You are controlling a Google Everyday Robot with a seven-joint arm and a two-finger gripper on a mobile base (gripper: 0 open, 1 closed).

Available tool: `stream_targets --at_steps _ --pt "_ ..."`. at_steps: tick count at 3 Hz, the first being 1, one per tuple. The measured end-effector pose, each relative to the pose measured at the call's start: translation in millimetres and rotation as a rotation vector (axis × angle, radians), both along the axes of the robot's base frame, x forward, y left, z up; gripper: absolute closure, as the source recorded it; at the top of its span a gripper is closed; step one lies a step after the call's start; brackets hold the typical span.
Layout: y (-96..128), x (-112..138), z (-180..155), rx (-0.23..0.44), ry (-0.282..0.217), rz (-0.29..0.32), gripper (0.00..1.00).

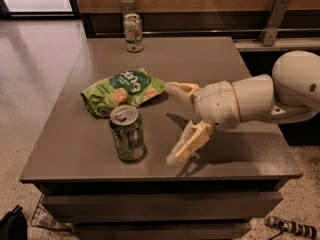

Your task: Pick green can

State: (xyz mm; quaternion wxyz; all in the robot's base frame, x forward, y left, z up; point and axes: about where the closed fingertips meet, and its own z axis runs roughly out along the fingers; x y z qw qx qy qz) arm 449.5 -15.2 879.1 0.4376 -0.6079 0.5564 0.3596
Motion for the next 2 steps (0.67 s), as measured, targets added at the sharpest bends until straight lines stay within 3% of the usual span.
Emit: stream_targets --at_steps 1,2 --pt "21 -3 -21 0.031 0.038 0.019 0.00" --pt "57 -11 -45 0.174 0.101 0.135 0.00"
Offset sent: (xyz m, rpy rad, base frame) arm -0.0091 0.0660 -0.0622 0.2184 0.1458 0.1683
